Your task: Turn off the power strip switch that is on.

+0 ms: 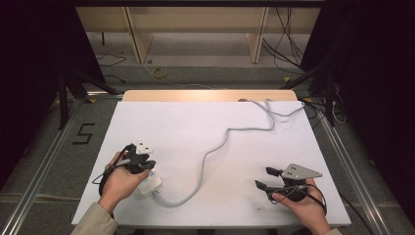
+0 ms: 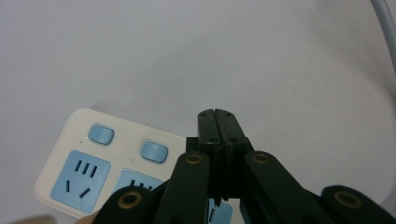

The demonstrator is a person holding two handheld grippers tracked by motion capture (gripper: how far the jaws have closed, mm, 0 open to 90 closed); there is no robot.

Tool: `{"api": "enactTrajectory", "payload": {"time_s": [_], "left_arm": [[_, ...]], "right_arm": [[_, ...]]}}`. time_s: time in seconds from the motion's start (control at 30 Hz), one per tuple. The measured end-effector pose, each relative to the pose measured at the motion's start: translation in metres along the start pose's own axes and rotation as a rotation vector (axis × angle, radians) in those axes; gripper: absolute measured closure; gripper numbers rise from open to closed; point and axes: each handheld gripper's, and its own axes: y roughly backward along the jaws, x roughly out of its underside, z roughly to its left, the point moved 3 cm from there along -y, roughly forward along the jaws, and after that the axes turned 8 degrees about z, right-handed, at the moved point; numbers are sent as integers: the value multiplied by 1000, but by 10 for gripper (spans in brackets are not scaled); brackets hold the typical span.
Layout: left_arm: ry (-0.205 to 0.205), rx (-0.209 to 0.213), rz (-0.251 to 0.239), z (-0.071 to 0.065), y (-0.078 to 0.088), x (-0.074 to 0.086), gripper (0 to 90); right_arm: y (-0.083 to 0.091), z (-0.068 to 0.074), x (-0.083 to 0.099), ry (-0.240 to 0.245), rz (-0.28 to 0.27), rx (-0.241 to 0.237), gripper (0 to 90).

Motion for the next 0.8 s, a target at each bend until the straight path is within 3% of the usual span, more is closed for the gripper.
{"api": "enactTrajectory", "payload": {"time_s": [0.8], "left_arm": [[-4, 1, 62, 1, -9, 5, 897]], "right_arm": [[0, 0, 0, 2, 2, 0, 345]]}}
